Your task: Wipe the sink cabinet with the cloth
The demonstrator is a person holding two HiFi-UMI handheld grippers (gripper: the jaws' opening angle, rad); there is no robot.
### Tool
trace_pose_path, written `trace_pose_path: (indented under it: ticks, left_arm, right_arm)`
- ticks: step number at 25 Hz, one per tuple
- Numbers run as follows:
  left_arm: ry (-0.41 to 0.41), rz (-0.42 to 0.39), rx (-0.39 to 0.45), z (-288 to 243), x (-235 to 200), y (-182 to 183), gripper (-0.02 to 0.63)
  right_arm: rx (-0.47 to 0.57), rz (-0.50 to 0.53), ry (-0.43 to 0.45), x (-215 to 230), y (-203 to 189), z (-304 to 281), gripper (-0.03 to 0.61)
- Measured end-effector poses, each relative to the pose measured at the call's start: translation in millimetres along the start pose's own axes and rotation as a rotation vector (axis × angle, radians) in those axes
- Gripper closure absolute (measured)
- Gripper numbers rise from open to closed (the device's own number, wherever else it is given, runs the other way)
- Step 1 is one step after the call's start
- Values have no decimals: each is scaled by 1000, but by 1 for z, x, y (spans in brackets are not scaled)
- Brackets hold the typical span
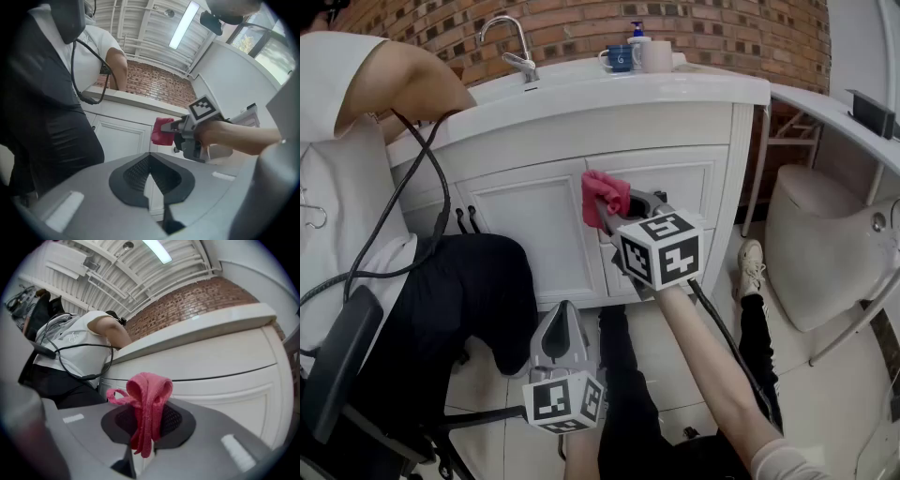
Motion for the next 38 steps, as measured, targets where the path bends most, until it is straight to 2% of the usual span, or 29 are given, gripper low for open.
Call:
trace_pose_path:
  ticks: [5, 10, 17, 22, 24, 26, 29, 31, 33, 35, 38]
  left_arm:
    - [-6, -23, -12, -22, -17, -13, 598]
    - [-52, -28, -29, -58, 12, -13, 598]
    - [-194, -36, -13, -109, 101, -28, 598]
    - [-202, -19, -33, -120, 128, -44, 599]
    - [-194, -6, -34, -121, 126, -47, 598]
    - [-181, -7, -30, -121, 116, -49, 598]
    - [-142, 4, -38, -111, 91, -56, 598]
    - [-114, 6, -49, -101, 73, -59, 598]
    - [-85, 4, -60, -90, 56, -58, 598]
    - [-52, 2, -74, -79, 37, -54, 598]
    - [-20, 1, -87, -70, 11, -60, 598]
  right_arm:
    - [-7, 33, -47, 21, 9, -41, 517]
    - [18, -16, -42, 70, 14, -17, 515]
    - [50, 15, -236, 185, 37, 79, 515]
    - [43, 34, -342, 225, 44, 115, 517]
    - [49, 49, -367, 220, 43, 120, 517]
    - [72, 56, -335, 197, 40, 119, 517]
    - [76, 23, -161, 138, 21, 86, 517]
    - [32, 3, -49, 95, -1, 47, 517]
    - [-34, 31, 8, 58, -26, 10, 517]
    - [-77, 101, -3, 34, -46, -19, 517]
    - [-84, 190, -91, 26, -60, -38, 517]
Point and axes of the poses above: the fingertips, and each gripper's own axes: z backward along the fingers, x to its right, y out of its top, the point moved 10 cm from there along z, backward along the fingers, and after that the axes turned 10 degrees about -z, right-handed, at the moved point
